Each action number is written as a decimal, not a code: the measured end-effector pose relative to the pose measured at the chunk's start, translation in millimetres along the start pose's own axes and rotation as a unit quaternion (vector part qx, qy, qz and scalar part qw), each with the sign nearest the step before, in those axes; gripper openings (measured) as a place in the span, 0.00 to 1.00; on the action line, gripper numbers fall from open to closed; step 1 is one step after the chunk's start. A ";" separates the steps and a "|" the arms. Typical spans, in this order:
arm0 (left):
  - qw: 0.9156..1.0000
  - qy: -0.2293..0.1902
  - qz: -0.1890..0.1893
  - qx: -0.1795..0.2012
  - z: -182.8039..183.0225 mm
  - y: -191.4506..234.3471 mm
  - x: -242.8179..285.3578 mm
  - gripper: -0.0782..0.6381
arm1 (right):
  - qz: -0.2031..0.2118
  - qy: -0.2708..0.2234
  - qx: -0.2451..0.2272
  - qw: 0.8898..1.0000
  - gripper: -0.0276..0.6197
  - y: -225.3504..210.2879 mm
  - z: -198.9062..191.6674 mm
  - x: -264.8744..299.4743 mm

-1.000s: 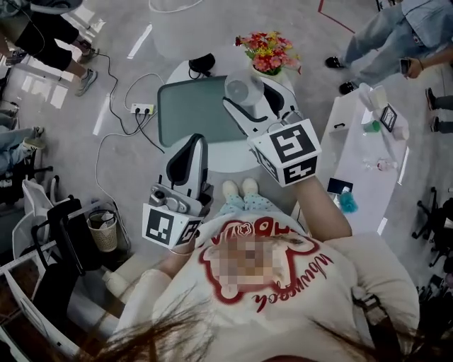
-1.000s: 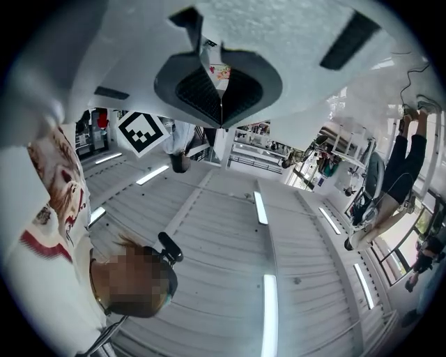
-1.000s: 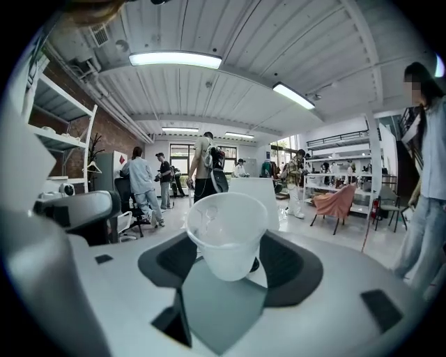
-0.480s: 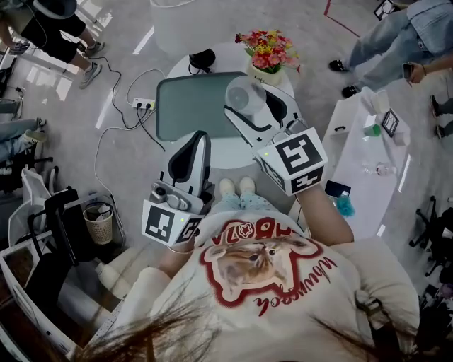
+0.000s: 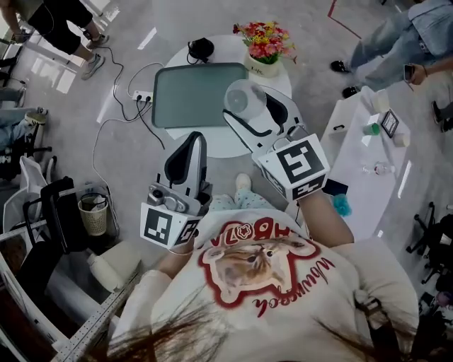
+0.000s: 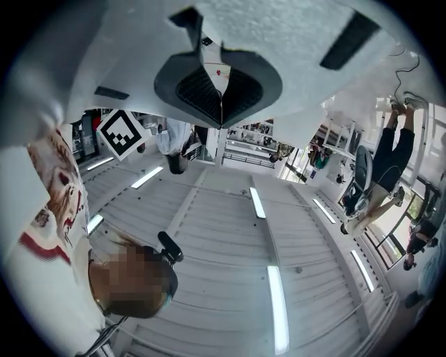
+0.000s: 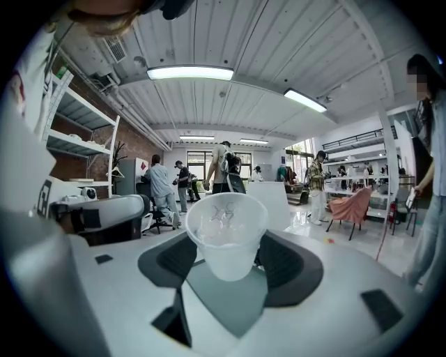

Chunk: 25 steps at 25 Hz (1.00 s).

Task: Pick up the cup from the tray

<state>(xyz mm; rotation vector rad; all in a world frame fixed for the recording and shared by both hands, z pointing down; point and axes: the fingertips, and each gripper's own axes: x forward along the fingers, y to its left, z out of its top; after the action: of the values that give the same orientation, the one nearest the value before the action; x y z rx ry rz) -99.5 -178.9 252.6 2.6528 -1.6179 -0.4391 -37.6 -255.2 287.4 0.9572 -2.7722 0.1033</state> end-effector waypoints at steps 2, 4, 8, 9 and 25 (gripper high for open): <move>1.000 -0.004 0.002 0.001 3.2 -1.8 -6.3 0.13 | 0.000 -0.001 -0.001 1.000 0.48 6.9 -0.7 -5.1; 1.000 -0.007 0.000 0.002 5.3 -4.1 -13.2 0.13 | -0.002 -0.002 -0.002 1.000 0.48 13.8 -1.7 -9.6; 1.000 -0.006 -0.010 0.005 9.6 -12.8 -31.5 0.13 | -0.011 -0.001 -0.006 1.000 0.48 32.2 -3.0 -22.2; 1.000 -0.005 -0.013 0.005 11.1 -15.6 -37.1 0.13 | -0.014 -0.001 -0.007 1.000 0.48 38.0 -2.6 -26.3; 0.999 0.001 -0.049 0.012 39.4 -88.3 -163.3 0.13 | -0.053 -0.014 -0.019 0.998 0.48 153.4 -2.9 -125.8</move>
<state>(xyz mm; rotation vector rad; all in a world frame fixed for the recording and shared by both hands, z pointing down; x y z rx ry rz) -102.1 10.4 240.1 2.7590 -1.5060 -0.4217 -35.1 -58.2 263.2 1.1011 -2.7314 0.0215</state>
